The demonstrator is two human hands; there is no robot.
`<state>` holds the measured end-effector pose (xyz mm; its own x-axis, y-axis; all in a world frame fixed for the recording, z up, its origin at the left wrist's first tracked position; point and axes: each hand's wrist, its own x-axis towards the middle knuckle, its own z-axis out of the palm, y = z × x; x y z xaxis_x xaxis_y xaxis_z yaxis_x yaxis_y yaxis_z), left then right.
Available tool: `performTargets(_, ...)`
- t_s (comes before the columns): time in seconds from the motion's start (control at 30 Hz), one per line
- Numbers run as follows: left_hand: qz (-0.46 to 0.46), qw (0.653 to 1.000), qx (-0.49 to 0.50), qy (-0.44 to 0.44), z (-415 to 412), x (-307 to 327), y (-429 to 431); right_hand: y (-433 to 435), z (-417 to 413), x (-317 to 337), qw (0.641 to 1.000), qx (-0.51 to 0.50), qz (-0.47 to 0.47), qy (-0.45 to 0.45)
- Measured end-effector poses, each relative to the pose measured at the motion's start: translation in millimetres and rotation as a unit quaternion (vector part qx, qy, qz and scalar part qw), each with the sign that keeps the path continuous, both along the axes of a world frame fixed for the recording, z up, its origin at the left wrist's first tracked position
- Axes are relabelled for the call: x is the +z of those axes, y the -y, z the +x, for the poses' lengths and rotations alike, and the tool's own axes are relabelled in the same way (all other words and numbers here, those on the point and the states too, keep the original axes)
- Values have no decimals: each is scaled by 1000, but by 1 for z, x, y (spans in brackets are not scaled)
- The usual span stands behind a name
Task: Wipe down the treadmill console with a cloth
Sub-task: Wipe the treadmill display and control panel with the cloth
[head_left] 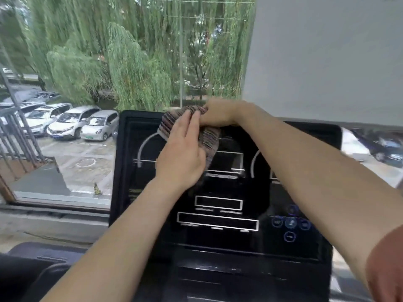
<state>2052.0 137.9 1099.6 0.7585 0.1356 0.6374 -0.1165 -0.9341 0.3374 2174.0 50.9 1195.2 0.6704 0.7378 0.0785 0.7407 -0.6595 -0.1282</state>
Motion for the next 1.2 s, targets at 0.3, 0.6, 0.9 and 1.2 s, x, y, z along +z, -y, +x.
performTargets(0.3, 149, 985, -35, 74, 68, 6, 131, 181, 39, 9, 988, -110, 16, -111)
performTargets(0.6, 113, 987, 116, 19, 67, 25, 90, 114, 24, -1, 999, -21, 50, 3)
performTargets(0.9, 199, 979, -22, 26, 101, 24, 213, 248, 21, -59, 814, -111, 516, -242)
performTargets(1.2, 349, 926, -141, 8, 64, -53, 242, 259, -37, -185, 676, -198, 618, -348)
